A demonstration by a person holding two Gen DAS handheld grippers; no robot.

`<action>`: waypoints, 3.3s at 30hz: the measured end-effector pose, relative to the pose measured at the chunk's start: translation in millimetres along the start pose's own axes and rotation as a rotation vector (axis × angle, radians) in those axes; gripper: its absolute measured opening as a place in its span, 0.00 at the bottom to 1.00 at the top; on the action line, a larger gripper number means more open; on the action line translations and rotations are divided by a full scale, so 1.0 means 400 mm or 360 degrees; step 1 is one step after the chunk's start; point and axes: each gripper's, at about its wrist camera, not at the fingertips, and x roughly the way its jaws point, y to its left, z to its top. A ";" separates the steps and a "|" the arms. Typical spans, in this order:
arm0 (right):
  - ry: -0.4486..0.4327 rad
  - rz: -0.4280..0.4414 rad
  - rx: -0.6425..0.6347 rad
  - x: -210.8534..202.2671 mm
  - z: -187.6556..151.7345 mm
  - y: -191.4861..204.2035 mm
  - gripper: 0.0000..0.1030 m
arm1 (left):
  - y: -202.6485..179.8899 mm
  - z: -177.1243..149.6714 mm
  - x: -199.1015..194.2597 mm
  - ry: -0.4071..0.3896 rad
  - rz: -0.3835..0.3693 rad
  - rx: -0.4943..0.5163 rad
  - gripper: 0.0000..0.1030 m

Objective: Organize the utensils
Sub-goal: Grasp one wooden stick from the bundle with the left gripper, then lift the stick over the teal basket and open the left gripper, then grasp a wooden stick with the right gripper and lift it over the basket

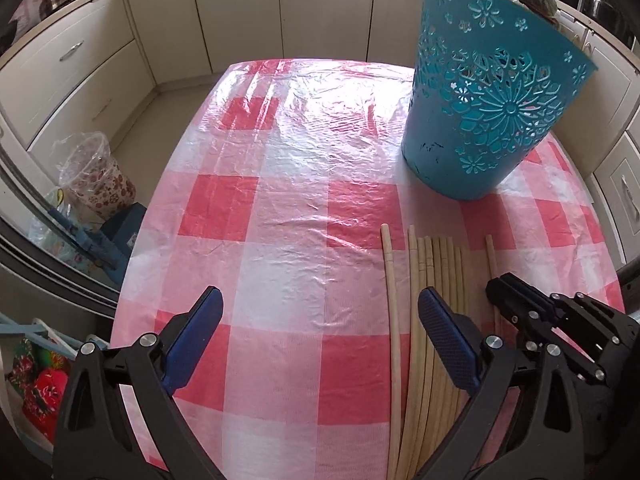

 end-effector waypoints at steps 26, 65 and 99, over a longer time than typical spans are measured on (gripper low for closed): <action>-0.0041 0.0084 -0.0103 -0.011 -0.036 -0.028 0.09 | -0.031 0.058 0.028 0.0058 -0.0245 -0.0004 0.05; -0.0076 0.0174 -0.0058 -0.012 -0.040 -0.043 0.09 | -0.135 0.358 -0.198 -0.0952 -0.0254 -0.0201 0.27; -0.0609 0.0749 0.0256 -0.343 0.017 -0.132 0.06 | 0.162 -0.010 0.020 -0.0358 -0.0234 -0.0408 0.93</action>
